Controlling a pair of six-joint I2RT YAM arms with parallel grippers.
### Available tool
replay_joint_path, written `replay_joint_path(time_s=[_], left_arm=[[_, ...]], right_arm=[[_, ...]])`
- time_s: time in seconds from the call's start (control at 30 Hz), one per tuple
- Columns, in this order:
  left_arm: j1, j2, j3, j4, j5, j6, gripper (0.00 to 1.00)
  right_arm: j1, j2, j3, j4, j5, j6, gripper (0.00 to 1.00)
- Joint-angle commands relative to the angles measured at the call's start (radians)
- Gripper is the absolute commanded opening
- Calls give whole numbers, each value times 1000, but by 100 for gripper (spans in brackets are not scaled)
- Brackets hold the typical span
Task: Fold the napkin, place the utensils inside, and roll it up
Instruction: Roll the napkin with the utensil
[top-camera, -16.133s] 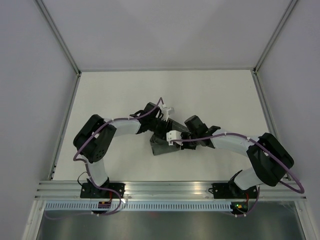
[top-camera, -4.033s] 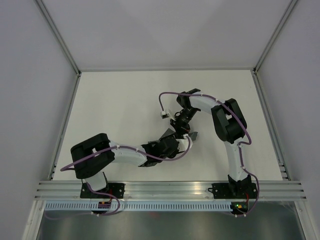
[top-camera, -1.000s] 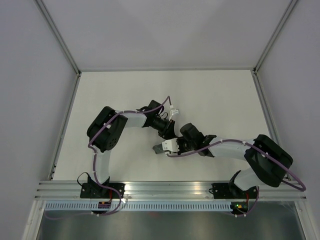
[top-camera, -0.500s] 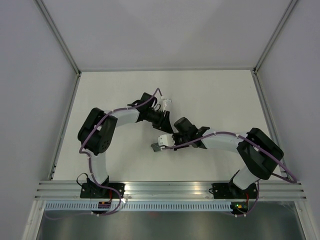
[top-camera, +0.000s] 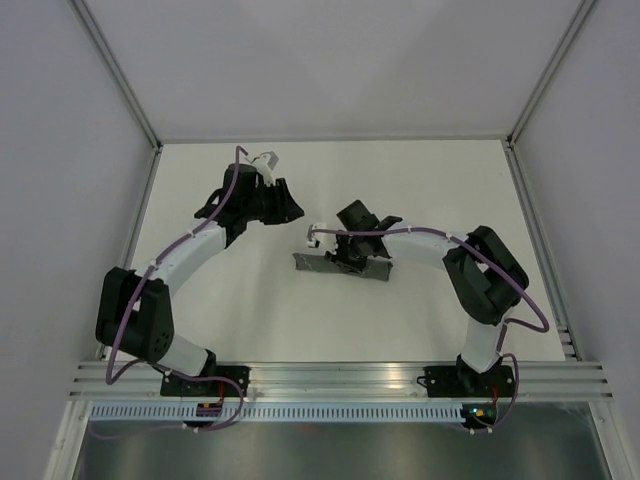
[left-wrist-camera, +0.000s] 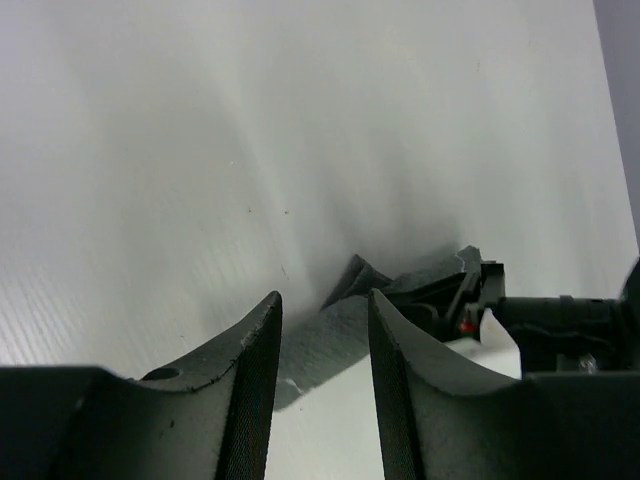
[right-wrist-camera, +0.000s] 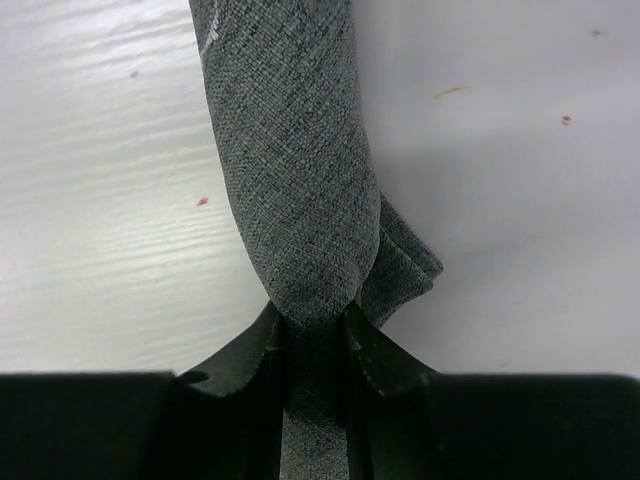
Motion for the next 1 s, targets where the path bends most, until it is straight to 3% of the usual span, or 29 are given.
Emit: replay_joint_path(time_s=[0.0,0.33,0.57,0.7,0.97], left_arm=[[-10,-112,-66,0,-140,-115,45],[-14,-310,-251,43,-192,-238,44],[-28,-333,-289,55,-167,-279,44],[-72,-246,-254,94,-195,-299,44],[-181,85,-102,183,-319,-397,43]], right_arm=[[-28,113,11,-64,90,223,2],[-137,343,262,-119,29,487,1],[-194,460,402,-79,-63,769,1],[-201,466,406,-30,-66,856,0],[-220,452,371,51,-22,958,0]])
